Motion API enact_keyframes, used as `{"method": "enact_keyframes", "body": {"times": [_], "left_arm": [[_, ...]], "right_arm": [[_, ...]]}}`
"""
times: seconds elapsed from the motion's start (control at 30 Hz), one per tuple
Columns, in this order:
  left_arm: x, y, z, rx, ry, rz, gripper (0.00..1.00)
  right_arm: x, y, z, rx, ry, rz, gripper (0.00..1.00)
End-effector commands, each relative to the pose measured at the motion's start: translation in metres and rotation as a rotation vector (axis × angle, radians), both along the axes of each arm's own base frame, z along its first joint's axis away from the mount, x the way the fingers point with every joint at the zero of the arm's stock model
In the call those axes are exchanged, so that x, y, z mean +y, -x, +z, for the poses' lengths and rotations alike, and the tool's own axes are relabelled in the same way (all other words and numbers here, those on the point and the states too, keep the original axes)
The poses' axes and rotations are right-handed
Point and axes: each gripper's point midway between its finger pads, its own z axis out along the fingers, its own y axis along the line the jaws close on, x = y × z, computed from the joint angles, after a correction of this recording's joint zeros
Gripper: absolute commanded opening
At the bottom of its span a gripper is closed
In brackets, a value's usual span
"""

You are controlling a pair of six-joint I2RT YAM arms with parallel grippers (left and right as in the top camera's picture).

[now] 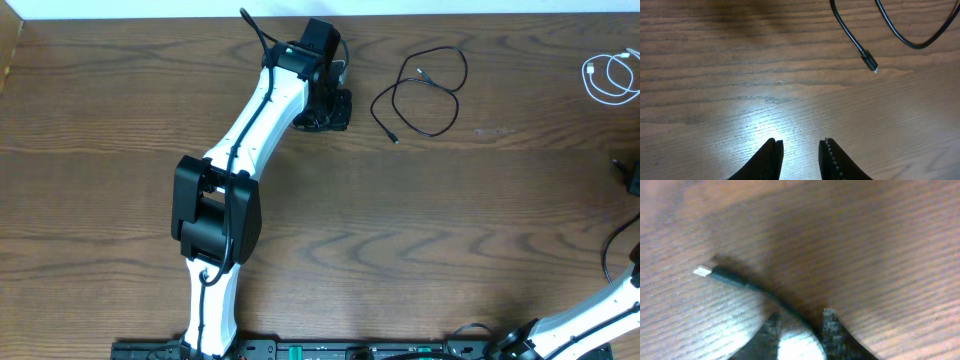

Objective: Untangle cables

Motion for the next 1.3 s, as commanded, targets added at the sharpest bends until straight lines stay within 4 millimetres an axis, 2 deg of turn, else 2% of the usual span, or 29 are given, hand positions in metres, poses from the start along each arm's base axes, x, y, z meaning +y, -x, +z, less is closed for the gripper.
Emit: {"method": "enact_keyframes", "body": {"times": [0.0,0.1,0.2,0.33,0.43,0.57,0.6,0.67,0.73,0.83,0.87,0.93,1.03,1.1,1.2,1.27], "left_arm": [[0.003,0.000,-0.008,0.015,-0.016,0.010,0.29],[0.003,0.000,-0.008,0.013,-0.015,0.010,0.29],[0.003,0.000,-0.008,0.013,-0.015,0.010,0.29],[0.003,0.000,-0.008,0.013,-0.015,0.010,0.29],[0.003,0.000,-0.008,0.013,-0.015,0.010,0.29],[0.002,-0.002,-0.007,0.006,-0.012,0.010,0.29],[0.002,-0.002,-0.007,0.004,-0.011,0.010,0.29],[0.002,-0.003,-0.007,0.000,-0.010,0.010,0.29],[0.002,-0.004,-0.007,-0.002,-0.009,0.010,0.29],[0.001,-0.004,-0.007,-0.002,-0.009,0.010,0.29],[0.001,-0.004,-0.007,-0.003,-0.009,0.010,0.29],[0.001,-0.005,-0.007,-0.008,-0.006,0.010,0.29],[-0.001,-0.010,-0.005,-0.030,0.003,0.010,0.29],[-0.002,-0.013,-0.004,-0.040,0.007,0.010,0.30],[-0.002,-0.014,-0.004,-0.046,0.008,0.010,0.30],[0.000,-0.015,-0.005,-0.052,-0.008,0.015,0.31]], "right_arm": [[0.003,0.007,-0.012,0.006,-0.052,-0.116,0.14],[-0.001,0.003,-0.010,-0.029,-0.078,-0.224,0.01],[-0.007,-0.004,-0.004,-0.082,-0.097,-0.345,0.01],[-0.032,-0.009,0.026,-0.141,-0.044,-0.539,0.01],[-0.048,-0.019,0.068,-0.216,0.011,-0.595,0.01],[-0.075,-0.025,0.144,-0.351,0.102,-0.729,0.01],[-0.081,-0.028,0.169,-0.402,0.122,-0.749,0.01],[-0.087,-0.030,0.201,-0.464,0.149,-0.777,0.01],[-0.097,-0.023,0.235,-0.509,0.213,-0.858,0.01],[-0.112,0.001,0.269,-0.533,0.357,-1.029,0.01],[-0.114,0.002,0.278,-0.545,0.401,-1.049,0.01],[-0.115,-0.002,0.288,-0.569,0.455,-1.052,0.01],[-0.106,-0.022,0.294,-0.588,0.475,-0.986,0.01],[-0.096,-0.037,0.288,-0.577,0.452,-0.926,0.01],[-0.076,-0.064,0.268,-0.532,0.377,-0.778,0.01],[-0.055,-0.083,0.254,-0.507,0.292,-0.661,0.11]]}}
